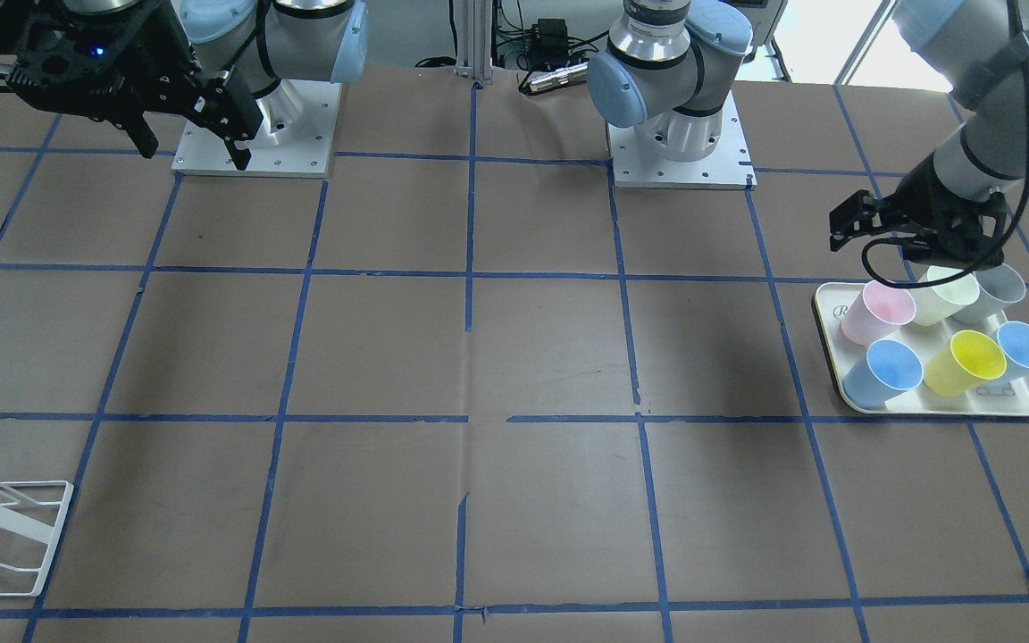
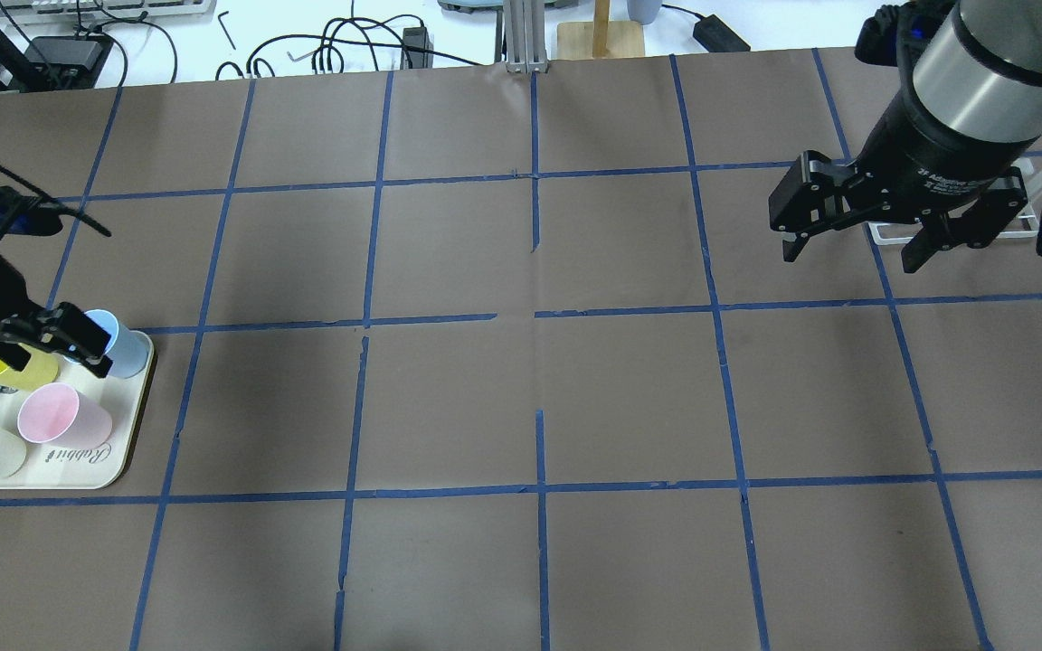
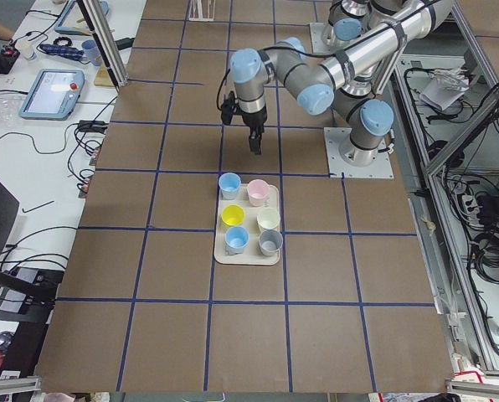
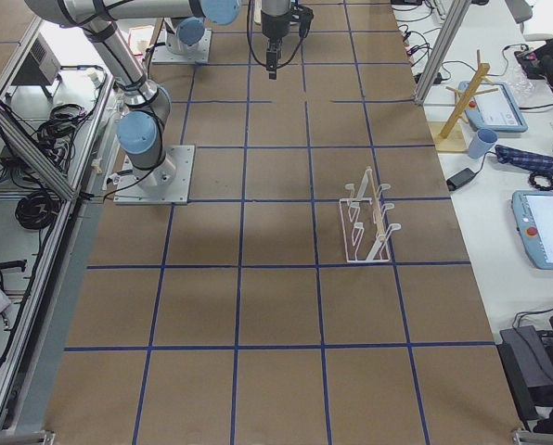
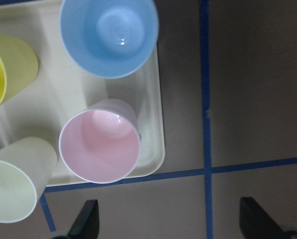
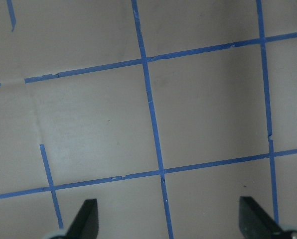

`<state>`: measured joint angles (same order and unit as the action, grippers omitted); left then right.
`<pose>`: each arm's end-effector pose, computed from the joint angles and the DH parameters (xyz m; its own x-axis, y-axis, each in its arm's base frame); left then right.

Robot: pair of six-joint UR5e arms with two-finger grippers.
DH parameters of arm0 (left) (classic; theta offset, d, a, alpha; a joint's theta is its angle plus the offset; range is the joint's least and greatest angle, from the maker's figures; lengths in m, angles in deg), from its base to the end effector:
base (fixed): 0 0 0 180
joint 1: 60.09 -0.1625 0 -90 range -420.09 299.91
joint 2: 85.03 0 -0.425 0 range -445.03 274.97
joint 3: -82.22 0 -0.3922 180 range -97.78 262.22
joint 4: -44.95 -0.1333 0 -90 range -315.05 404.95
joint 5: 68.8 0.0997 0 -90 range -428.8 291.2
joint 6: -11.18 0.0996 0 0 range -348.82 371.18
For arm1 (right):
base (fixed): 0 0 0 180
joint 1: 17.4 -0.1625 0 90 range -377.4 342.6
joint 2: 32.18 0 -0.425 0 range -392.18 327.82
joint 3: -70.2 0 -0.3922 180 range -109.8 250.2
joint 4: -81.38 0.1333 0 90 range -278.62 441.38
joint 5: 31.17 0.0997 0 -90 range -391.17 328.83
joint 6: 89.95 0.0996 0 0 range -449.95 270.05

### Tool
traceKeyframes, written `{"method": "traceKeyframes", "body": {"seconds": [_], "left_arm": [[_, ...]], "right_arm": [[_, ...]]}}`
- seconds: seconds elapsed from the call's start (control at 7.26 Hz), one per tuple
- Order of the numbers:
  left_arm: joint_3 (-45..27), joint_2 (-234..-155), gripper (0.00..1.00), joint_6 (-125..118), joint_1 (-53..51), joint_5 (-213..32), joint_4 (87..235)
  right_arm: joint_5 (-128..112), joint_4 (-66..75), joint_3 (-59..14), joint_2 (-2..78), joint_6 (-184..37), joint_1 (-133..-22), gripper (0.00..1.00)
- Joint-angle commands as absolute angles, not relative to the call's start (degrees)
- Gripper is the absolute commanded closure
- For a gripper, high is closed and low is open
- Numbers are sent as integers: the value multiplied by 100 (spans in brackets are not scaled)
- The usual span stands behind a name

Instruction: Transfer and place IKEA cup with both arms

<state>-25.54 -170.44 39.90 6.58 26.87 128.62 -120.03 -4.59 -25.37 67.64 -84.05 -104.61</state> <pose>0.0589 -0.4484 0.3865 -0.9944 0.1020 -0.0288 0.0965 0.9837 0.1516 0.1147 -0.4248 0.5111 -0.9883 0.1510 -0.0202 0.1511 0.9885 -0.0018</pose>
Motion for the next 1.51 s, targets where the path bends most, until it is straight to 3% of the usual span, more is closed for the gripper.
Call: {"method": "traceKeyframes", "body": {"seconds": [0.0, 0.41, 0.83, 1.38], "left_arm": [[-1758, -17071, 0, 1577, 2509, 2587, 13273], [-464, -17449, 0, 766, 3061, 2269, 14031], [-216, -17730, 0, 1170, 2982, 2105, 13813], [-329, -17547, 0, 1559, 3000, 2208, 13539]], "right_arm": [[-12012, -457, -2525, 6758, -8441, -10459, 0], [-12003, -466, -2525, 6766, -8441, -10459, 0], [-12011, -457, -2508, 6784, -8441, -10450, 0], [-11994, -457, -2508, 6793, -8442, -10441, 0]]}}
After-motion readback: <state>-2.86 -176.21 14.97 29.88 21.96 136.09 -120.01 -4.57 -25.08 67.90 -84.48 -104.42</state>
